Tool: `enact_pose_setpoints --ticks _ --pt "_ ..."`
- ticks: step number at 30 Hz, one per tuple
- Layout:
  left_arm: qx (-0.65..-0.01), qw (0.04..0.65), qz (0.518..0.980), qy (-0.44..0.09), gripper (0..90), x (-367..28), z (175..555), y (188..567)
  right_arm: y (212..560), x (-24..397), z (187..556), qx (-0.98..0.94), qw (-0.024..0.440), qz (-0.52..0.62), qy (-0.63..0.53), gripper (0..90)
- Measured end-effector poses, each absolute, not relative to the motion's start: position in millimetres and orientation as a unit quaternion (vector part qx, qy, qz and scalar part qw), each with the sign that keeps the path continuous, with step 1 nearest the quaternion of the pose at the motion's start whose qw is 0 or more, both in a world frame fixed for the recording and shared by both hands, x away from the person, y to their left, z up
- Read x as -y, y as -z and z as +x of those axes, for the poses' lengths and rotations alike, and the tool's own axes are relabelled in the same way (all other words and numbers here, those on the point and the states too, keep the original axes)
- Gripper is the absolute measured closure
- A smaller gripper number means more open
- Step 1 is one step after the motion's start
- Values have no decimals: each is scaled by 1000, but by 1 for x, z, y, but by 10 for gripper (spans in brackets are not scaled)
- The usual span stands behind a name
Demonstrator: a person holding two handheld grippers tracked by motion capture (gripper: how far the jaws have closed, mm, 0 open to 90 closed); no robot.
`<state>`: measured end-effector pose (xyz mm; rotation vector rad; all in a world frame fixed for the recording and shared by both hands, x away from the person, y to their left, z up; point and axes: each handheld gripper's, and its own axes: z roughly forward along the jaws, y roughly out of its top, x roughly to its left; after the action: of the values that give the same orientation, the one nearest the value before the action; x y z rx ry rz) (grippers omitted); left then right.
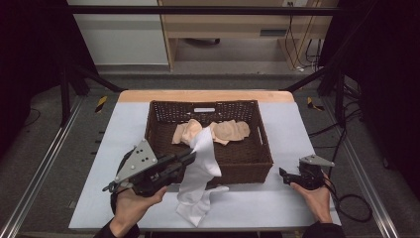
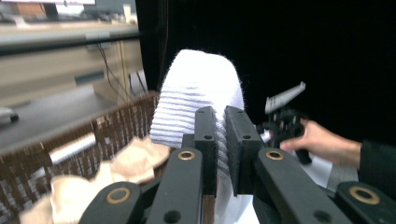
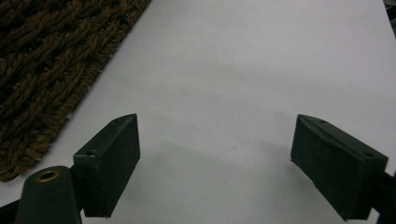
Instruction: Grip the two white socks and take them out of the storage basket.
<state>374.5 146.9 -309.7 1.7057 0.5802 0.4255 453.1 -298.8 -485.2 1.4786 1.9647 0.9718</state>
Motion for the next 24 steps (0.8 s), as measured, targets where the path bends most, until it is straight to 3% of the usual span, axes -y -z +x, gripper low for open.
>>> enact_pose_setpoints --ticks 15,24 --pt "-256 549 782 -143 829 -134 370 374 485 299 453 -721 247 540 -356 160" --pt "-276 486 820 -122 826 -130 374 426 485 299 453 -722 247 540 -356 160"
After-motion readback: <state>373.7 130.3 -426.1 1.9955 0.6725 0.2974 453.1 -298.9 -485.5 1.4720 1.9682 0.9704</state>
